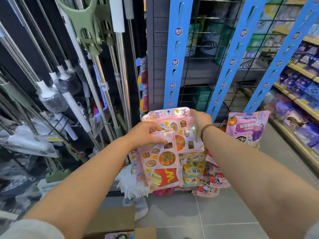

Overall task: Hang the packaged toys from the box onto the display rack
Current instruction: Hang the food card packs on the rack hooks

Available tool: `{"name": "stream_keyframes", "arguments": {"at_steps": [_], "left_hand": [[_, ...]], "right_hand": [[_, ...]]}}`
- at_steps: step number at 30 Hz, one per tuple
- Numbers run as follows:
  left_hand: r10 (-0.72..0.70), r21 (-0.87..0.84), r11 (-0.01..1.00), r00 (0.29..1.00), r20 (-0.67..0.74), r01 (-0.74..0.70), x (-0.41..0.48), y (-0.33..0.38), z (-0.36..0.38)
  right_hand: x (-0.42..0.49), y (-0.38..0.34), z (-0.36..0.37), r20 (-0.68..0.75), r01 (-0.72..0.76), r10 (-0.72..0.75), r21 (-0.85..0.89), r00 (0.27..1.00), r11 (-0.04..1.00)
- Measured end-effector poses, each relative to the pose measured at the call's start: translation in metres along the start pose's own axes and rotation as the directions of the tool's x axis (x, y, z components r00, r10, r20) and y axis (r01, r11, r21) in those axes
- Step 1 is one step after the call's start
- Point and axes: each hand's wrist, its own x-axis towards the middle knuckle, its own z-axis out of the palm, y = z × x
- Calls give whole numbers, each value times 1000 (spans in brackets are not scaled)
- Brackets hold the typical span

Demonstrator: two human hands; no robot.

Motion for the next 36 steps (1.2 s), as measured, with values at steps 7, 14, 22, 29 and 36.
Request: {"name": "stream_keyframes", "arguments": {"at_steps": [7,14,22,29,36], "left_hand": [[11,-6,1000,1000,17,-11,-1,8,7],[-37,1,999,999,23,37,1,15,11],[-32,82,996,999,41,29,1,20,9],[-22,193,981,999,29,16,6,27,0],[48,248,967,997,57,-61,16,47,0]], "right_hand": [[0,2,-6,59,-124,116,149,991,981],[2,2,-8,81,-171,158,177,984,969],[3,10,-8,92,-54,71,-176,993,983],[-1,18,-13,62,75,-57,-360,996,930],[-29,-3,-14,380,130,-123,7,917,992]]}}
